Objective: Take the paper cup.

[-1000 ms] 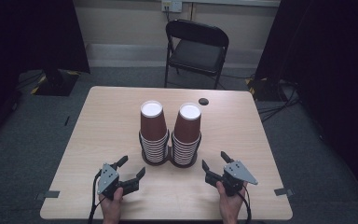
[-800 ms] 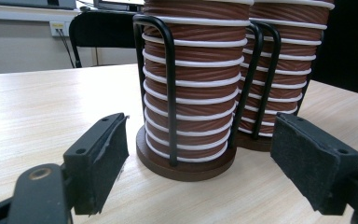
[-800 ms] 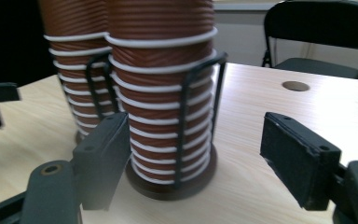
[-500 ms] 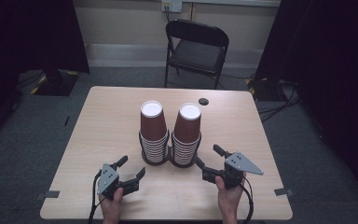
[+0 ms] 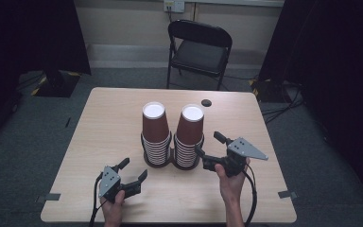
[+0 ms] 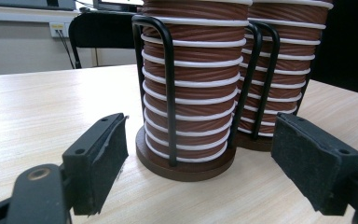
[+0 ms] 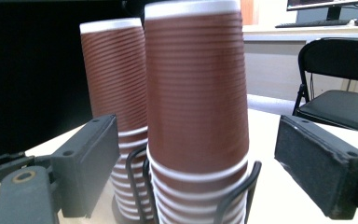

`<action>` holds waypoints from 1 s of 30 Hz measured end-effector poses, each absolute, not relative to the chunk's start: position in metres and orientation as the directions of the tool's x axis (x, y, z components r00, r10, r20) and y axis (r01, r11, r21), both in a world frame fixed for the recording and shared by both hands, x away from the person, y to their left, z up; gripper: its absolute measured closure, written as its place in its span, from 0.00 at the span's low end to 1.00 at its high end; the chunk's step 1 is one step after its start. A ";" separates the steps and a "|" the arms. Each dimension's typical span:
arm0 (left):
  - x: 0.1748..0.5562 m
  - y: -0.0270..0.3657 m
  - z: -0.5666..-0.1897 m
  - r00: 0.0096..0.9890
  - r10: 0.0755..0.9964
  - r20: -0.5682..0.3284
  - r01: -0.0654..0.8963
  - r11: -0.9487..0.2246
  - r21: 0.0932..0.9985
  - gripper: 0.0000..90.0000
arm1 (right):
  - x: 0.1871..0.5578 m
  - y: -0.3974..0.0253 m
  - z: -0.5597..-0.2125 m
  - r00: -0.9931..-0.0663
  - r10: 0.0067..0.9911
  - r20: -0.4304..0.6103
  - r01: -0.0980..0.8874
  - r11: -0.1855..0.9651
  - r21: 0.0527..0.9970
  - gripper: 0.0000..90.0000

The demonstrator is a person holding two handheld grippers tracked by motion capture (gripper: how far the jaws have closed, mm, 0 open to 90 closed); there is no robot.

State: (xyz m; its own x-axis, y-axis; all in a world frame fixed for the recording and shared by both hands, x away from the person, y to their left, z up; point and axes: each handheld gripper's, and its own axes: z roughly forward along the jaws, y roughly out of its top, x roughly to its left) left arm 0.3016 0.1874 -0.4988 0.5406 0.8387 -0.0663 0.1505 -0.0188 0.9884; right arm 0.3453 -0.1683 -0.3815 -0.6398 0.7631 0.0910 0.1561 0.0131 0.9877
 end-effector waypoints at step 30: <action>0.301 0.188 -0.499 0.542 0.838 -0.068 0.147 -0.015 0.989 0.20 | 0.399 -0.132 -0.347 -0.679 0.730 0.076 0.160 0.046 0.986 0.14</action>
